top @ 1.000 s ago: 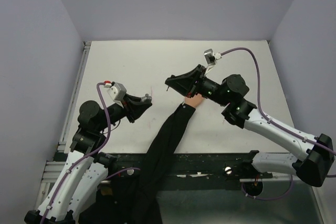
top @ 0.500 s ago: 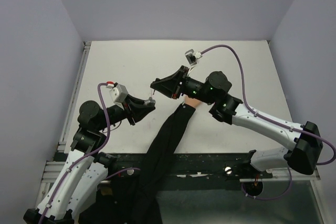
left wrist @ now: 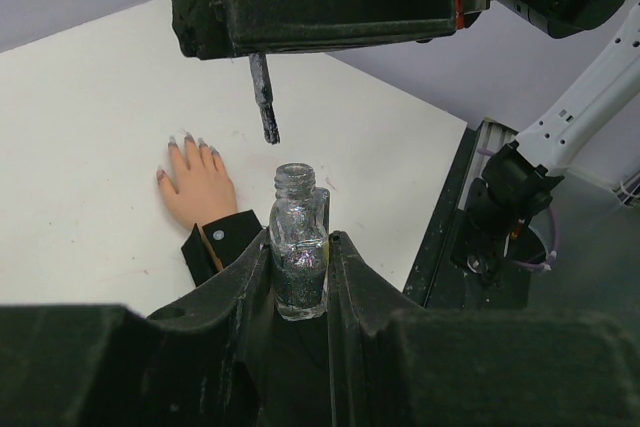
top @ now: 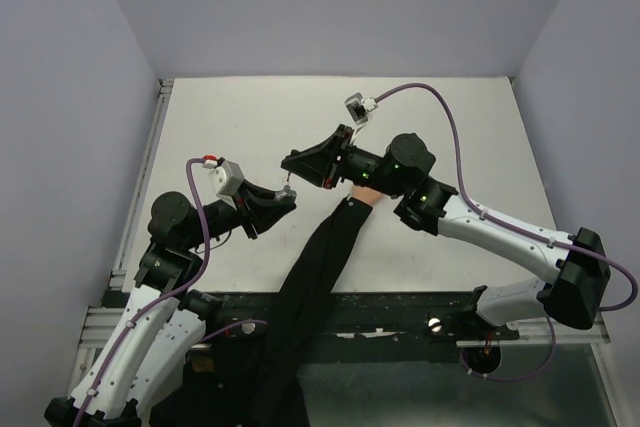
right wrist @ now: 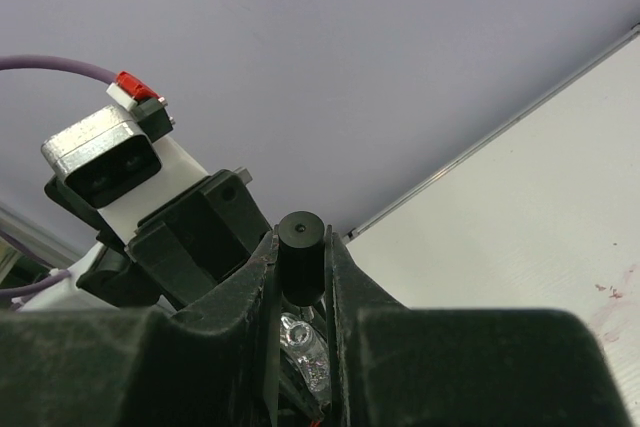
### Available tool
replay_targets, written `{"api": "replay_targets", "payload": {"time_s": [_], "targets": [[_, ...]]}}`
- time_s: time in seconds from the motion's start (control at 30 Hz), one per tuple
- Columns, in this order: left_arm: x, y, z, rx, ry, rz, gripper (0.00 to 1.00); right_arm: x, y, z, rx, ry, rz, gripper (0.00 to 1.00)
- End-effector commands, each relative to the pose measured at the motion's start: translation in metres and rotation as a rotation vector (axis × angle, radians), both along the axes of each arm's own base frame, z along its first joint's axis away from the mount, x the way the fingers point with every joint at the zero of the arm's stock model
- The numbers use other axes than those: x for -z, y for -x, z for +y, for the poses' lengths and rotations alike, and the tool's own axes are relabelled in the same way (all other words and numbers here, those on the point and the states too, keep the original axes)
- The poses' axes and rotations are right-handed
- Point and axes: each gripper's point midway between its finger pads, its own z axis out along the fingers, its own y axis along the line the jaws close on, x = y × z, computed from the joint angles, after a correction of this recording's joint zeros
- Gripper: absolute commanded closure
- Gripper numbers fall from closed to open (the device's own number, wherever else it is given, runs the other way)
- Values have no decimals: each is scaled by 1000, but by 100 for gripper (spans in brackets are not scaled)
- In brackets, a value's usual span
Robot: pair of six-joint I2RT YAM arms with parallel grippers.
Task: Paint the nails
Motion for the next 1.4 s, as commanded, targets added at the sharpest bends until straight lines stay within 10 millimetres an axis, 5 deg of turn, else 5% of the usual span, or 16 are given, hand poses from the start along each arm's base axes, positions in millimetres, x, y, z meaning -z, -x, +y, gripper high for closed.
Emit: {"api": "replay_targets", "payload": {"time_s": [0.0,1.37], "targets": [[-16,4,0,11,18,-56,100,-2,8,6,-37,25,-15,99],[-14,0,1,-7,15,-43,100,-7,23,1,-68,36,-32,99]]}}
